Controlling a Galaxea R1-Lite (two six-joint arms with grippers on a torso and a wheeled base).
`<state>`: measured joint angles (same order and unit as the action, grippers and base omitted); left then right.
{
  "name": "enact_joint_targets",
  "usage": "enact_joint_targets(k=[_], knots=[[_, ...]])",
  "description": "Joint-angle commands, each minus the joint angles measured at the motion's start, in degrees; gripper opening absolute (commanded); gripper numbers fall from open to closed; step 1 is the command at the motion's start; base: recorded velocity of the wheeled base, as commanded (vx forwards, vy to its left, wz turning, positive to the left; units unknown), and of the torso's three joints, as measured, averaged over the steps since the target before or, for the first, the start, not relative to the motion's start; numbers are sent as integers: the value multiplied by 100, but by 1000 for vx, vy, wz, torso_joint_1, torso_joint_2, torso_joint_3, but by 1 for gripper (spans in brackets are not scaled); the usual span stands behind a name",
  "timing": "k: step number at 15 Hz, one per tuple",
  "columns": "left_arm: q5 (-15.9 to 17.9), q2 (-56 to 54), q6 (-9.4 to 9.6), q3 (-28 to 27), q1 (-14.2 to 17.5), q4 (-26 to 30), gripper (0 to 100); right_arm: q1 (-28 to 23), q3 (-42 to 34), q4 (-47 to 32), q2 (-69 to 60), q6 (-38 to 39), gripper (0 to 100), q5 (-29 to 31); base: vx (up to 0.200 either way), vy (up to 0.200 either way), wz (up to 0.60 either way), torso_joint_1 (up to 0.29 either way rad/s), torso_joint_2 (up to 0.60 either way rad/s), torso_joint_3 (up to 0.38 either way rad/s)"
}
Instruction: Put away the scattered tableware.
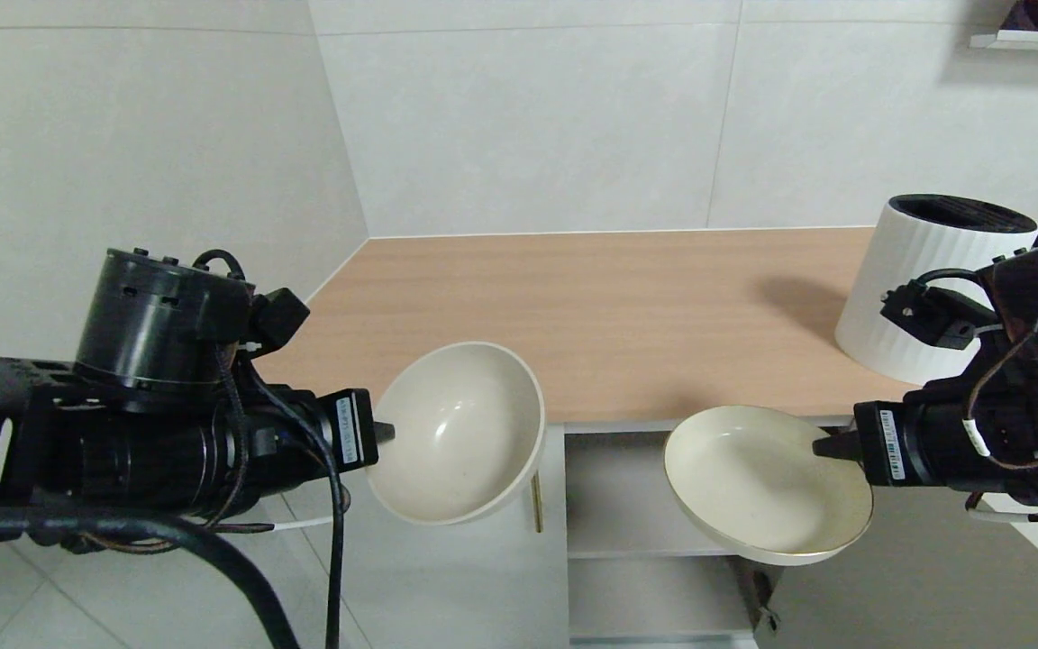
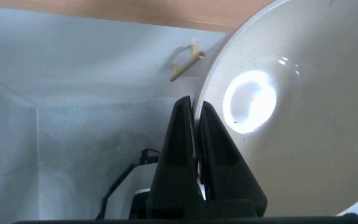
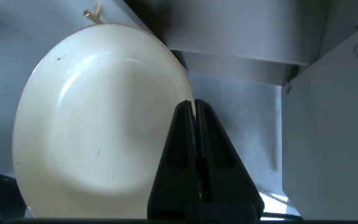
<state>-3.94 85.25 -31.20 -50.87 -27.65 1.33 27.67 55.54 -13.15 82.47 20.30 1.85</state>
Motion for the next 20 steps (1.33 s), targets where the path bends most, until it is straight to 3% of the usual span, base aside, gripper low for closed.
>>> enact_joint_targets(k=[1,15,20], knots=[[-2,44,-9,-2,-4,-1,0,1,-8,59,94,1,0,-1,0,0,0,0,0,0],[-37,97,158,113,-39,-19,0,-183,-52,269,402,1,0,78,0,0,0,-3,4,3],[-37,97,158,121,-39,-27,0,-183,-52,287,445,1,0,78,0,0,0,-162,398,222]])
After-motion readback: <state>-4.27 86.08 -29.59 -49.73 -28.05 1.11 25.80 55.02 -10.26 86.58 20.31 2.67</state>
